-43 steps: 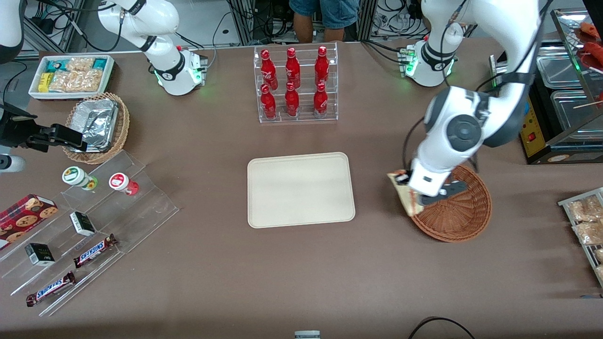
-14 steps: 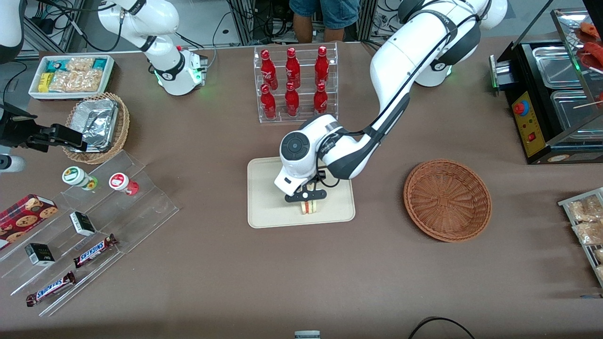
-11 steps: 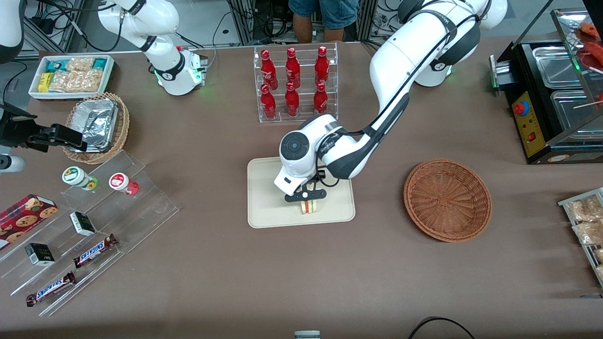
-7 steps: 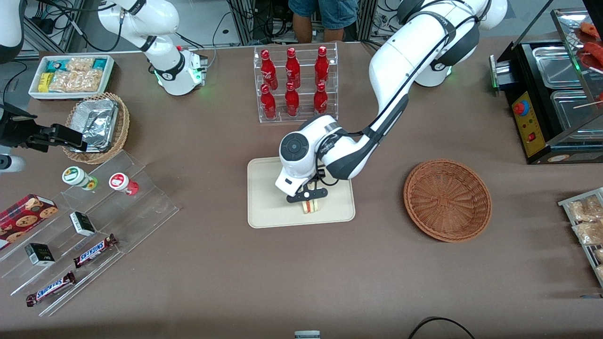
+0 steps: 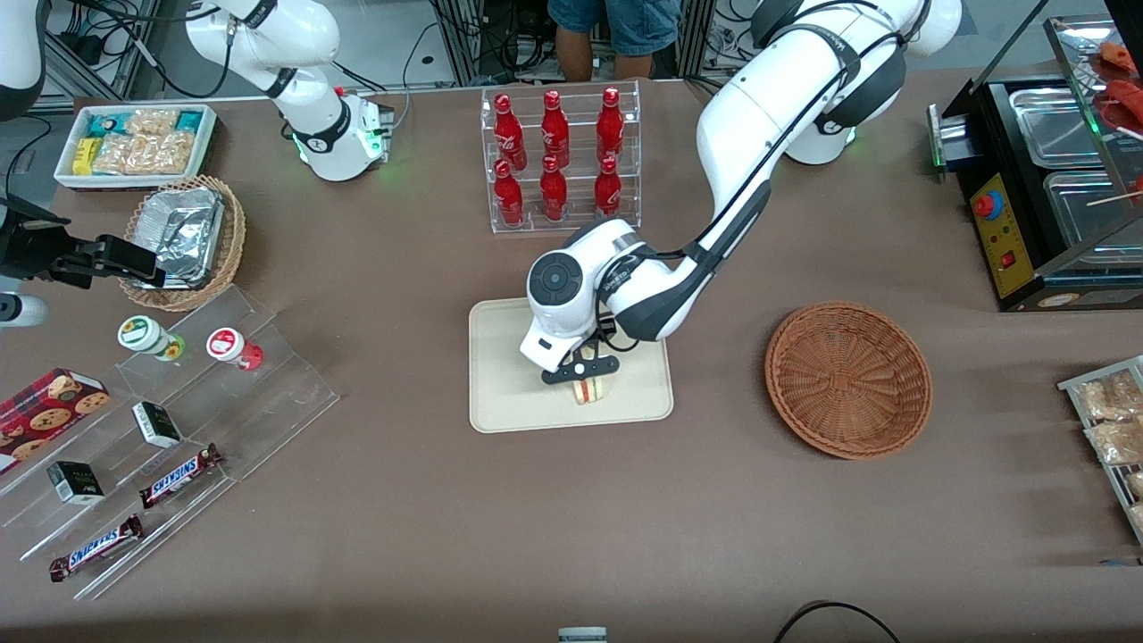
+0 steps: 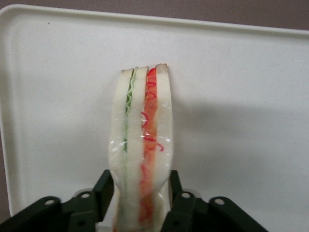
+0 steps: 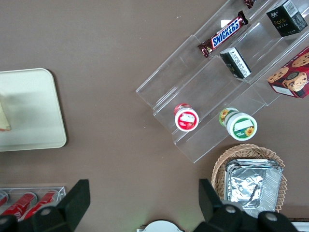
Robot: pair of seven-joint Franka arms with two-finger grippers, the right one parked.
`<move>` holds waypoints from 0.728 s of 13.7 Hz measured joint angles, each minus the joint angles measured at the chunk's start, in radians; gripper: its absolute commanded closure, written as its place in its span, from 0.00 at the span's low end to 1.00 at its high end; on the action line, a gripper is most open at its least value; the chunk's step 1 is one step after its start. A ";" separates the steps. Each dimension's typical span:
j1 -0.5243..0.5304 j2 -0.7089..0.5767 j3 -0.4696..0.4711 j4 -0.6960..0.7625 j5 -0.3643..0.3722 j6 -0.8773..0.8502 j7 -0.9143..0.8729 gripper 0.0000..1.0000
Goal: Place sandwich from basket to tray
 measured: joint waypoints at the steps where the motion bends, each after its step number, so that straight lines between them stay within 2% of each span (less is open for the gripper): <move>1: 0.000 -0.004 -0.001 0.012 -0.002 -0.003 0.000 0.00; 5: 0.001 -0.059 -0.002 0.073 -0.047 -0.095 0.000 0.00; 10: 0.017 -0.124 0.005 0.149 -0.052 -0.237 0.095 0.00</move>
